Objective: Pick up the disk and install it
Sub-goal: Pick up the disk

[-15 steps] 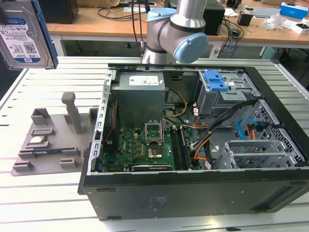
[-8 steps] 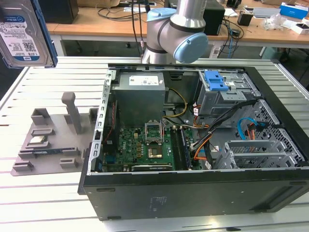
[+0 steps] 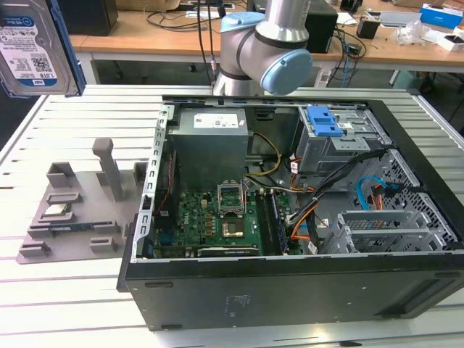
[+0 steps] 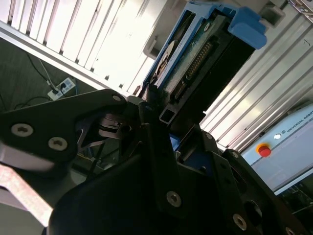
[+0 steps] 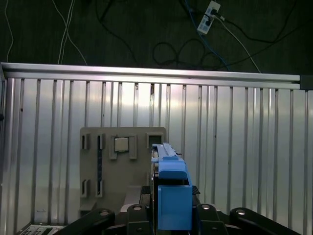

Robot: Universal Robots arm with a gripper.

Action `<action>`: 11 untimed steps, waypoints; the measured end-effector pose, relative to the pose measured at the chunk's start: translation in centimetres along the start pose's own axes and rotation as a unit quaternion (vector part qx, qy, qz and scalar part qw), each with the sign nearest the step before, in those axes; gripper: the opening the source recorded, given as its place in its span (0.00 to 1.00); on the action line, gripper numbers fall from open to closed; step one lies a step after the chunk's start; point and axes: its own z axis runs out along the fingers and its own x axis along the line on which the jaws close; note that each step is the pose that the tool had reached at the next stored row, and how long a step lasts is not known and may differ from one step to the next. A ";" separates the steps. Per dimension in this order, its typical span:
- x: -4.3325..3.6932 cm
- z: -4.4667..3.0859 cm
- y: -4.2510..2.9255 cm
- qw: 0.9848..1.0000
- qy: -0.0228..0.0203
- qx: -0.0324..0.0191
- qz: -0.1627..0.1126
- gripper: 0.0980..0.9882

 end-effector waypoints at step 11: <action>-0.05 -1.99 0.09 1.000 0.000 0.000 0.000 0.30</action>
